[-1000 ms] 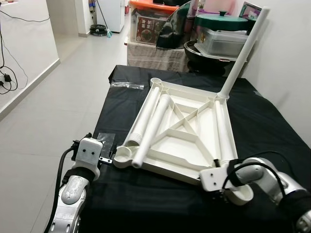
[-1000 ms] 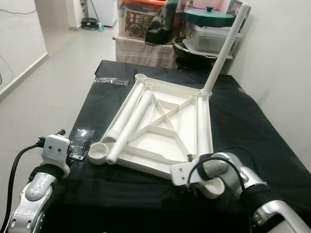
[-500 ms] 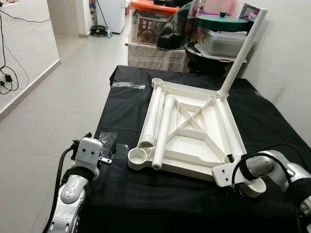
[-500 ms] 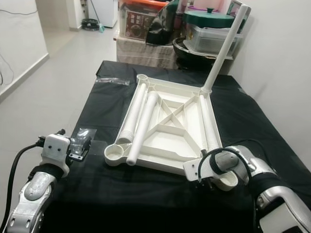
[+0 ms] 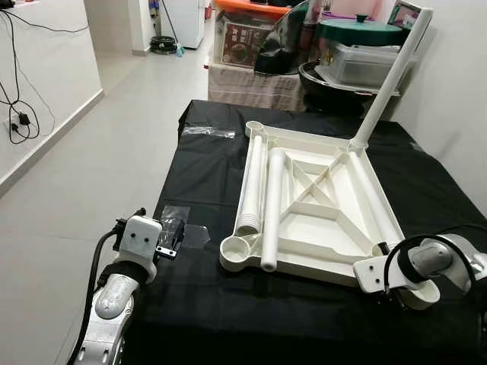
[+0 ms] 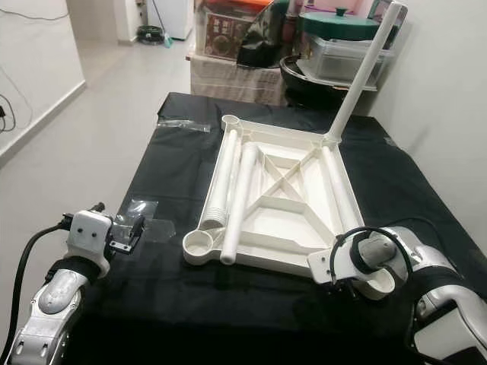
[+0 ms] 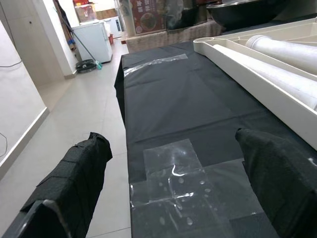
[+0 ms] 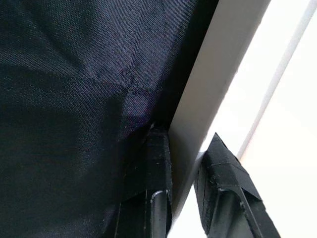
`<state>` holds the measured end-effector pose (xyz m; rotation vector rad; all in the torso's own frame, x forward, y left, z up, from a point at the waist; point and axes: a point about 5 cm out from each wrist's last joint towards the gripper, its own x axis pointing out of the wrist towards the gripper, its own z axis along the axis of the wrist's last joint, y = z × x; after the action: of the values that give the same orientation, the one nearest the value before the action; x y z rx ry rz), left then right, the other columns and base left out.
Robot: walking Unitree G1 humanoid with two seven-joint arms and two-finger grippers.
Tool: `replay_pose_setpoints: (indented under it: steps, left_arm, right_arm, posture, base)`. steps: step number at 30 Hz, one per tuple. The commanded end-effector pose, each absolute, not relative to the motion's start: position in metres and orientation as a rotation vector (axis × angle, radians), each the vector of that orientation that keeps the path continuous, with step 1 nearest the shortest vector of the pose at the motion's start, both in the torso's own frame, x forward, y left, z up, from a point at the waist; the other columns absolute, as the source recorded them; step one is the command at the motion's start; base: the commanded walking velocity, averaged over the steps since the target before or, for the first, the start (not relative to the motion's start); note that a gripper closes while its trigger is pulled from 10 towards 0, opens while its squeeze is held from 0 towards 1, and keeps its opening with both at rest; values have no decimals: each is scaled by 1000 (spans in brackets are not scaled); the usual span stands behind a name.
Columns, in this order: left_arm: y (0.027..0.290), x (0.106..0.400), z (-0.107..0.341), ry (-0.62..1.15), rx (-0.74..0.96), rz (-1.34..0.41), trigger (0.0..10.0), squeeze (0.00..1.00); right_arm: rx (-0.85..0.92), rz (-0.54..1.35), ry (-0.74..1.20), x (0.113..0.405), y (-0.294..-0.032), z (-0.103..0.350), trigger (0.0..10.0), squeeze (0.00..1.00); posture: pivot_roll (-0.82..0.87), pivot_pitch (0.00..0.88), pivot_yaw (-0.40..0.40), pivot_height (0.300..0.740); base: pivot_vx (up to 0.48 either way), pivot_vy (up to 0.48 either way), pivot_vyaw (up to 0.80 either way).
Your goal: Building children table
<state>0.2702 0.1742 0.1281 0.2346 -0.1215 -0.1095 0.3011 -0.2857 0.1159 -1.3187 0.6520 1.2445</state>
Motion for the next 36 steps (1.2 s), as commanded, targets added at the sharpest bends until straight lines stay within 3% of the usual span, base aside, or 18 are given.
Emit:
replay_pose_setpoints:
  steps: [1,4,5,6,9,10,11,12,15,25,31,36]
  left_arm:
    - [171,272,126,-109,247,-132,10000,0]
    - [171,272,126,-109,248,-135,10000,0]
    - [171,272,126,-109,248,-135,10000,0]
    - [171,272,126,-109,249,-136,10000,0]
    - [171,272,126,-109,249,-137,10000,0]
    - [171,273,126,-109,251,-140,10000,0]
    - [171,273,126,-109,251,-140,10000,0]
    - [171,273,127,-110,251,-141,10000,0]
    - [171,273,127,-111,251,-142,10000,0]
    - [168,273,126,-112,245,-151,10000,0]
    - [166,273,126,-115,233,-155,10000,0]
    - [165,273,126,-115,224,-156,10000,0]
  right_arm:
    - [-1358,1303,729,291,-292,103,0,0]
    - [-1412,1222,698,298,-292,104,0,0]
    - [-1427,1200,689,299,-291,104,1333,0]
    - [-1460,1153,684,304,-291,104,10000,0]
    - [-1479,1126,683,306,-291,105,10000,0]
    - [-1406,1107,699,310,-290,107,10000,212]
    - [-1406,1107,699,310,-290,107,10000,212]
    - [-1324,1116,710,310,-287,109,10000,1000]
    - [-1210,1143,701,313,-282,113,10000,1000]
    - [-1076,1176,575,326,-270,146,10000,1000]
    - [-948,1149,400,343,-264,206,10000,1000]
    - [-887,1155,327,346,-265,231,10000,1000]
  posture:
    - [41,0,-93,740]
    - [43,0,-90,740]
    - [43,0,-90,740]
    - [46,0,-89,740]
    - [46,0,-89,740]
    - [46,0,-89,740]
    - [46,0,-89,740]
    - [47,0,-89,740]
    - [47,0,-89,740]
    - [41,0,-92,740]
    - [40,0,-97,740]
    - [41,0,-101,740]
  base:
    - [0,0,0]
    - [0,0,0]
    - [0,0,0]
    - [0,0,0]
    - [0,0,0]
    - [0,0,0]
    - [0,0,0]
    - [0,0,0]
    - [0,0,0]
    - [0,0,0]
    - [0,0,0]
    - [0,0,0]
